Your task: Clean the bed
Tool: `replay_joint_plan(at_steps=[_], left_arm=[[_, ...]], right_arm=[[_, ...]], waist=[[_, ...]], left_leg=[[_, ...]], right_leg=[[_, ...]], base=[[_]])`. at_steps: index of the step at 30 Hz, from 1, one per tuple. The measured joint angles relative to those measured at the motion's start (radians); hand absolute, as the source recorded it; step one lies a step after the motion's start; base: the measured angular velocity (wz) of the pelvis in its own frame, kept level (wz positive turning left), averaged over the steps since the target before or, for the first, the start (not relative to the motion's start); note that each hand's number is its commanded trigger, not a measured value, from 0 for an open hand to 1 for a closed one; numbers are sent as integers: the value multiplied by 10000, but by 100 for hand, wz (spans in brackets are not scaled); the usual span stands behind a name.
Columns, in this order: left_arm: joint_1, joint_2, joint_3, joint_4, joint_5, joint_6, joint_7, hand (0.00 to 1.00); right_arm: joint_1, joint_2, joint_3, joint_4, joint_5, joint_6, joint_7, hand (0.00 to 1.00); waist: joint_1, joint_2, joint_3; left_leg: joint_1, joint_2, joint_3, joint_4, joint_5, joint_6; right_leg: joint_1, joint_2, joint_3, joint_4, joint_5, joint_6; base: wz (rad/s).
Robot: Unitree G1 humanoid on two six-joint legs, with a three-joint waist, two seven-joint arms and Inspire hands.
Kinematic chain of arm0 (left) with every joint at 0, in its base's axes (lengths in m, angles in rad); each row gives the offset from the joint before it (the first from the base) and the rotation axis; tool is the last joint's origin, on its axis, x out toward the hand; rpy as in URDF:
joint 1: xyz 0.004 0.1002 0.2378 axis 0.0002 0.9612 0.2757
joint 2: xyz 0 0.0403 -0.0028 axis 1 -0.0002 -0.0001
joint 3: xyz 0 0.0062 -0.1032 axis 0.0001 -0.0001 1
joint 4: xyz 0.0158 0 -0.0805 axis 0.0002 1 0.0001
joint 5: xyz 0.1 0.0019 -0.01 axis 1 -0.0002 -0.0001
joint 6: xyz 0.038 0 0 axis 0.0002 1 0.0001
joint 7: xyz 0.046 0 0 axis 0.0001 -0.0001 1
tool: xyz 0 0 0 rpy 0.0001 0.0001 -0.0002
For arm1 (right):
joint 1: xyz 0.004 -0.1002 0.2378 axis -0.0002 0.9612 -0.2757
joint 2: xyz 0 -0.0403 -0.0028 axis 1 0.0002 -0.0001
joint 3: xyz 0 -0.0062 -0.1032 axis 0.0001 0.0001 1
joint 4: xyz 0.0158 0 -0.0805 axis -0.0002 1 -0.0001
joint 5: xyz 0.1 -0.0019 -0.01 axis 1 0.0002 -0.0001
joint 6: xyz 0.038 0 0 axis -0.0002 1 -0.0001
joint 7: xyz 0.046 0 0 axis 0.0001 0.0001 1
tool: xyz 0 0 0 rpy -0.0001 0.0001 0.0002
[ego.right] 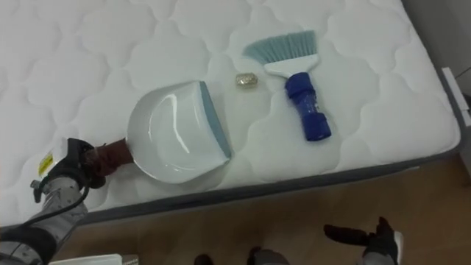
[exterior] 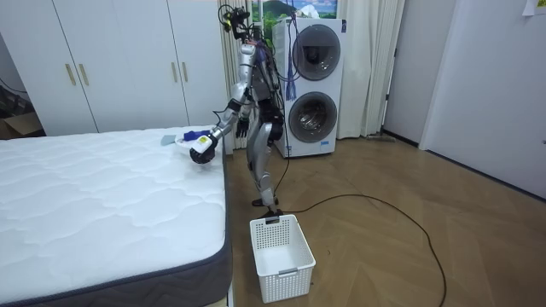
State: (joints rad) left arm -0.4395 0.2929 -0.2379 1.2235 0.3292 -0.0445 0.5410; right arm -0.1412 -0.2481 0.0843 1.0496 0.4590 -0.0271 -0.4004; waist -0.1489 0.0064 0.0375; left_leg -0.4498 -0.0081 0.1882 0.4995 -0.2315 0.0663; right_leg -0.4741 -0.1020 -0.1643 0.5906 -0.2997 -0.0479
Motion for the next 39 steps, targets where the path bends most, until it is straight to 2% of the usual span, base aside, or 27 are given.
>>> replay_joint_plan(at_steps=[4,8,12,20,23,28,33,35,39], left_arm=[[202,111,0,-224,384,-19,16,100],[459,274,-17,-271,351,-32,185,100],[775,323,-9,-258,46,11,173,100],[1160,304,128,-277,-367,0,-47,100],[1261,295,147,-288,-670,12,-307,100],[1295,286,145,-262,-1043,136,-1023,100],[1265,271,50,-243,-1650,237,-1579,100],[1187,269,-102,-186,-2055,394,-1672,100],[1009,273,-133,-111,-2195,532,-1956,100]], right_arm=[[5,-21,-305,-610,-124,-84,-623,0],[-5,-118,-344,-1616,-241,-373,-1353,0],[49,-134,-365,-2502,-356,-400,-2013,0],[23,-309,-395,-3921,-2610,-754,-3246,0],[15,-310,-394,-4345,-3275,-1028,-3555,0],[-141,-298,-339,-4401,-3873,-1063,-3612,0],[-618,-299,211,-4372,-3894,-1074,-3620,0],[-844,-296,612,-4205,-3842,-1074,-3580,0],[-1220,-279,1033,-3628,-3932,-1070,-3413,0]], waist=[[205,-108,-56],[210,-108,-56],[351,-108,-55],[453,-109,-57],[454,-99,-63],[516,-88,-70],[718,-80,-65],[719,-59,-52],[805,35,3]], left_leg=[[74,133,19,3,-3,-4],[194,126,40,-9,-3,-4],[275,175,155,9,-4,-6],[224,147,179,-181,-6,-1],[235,157,181,-214,-3,0],[271,160,195,-149,0,3],[403,176,281,-175,1,1],[437,196,233,-150,0,-2],[401,242,176,-135,-9,-12]], right_leg=[[194,162,0,-307,170,-8],[273,147,26,-214,198,-8],[284,211,194,-207,194,-14],[127,185,221,-155,249,-13],[140,197,201,-205,291,-17],[196,179,152,-218,296,-24],[257,200,237,-211,296,-24],[345,227,206,-260,296,-26],[425,265,108,-390,309,-39]], base=[[-4],[-1],[-9],[-1],[0],[2],[-9],[6],[5]])
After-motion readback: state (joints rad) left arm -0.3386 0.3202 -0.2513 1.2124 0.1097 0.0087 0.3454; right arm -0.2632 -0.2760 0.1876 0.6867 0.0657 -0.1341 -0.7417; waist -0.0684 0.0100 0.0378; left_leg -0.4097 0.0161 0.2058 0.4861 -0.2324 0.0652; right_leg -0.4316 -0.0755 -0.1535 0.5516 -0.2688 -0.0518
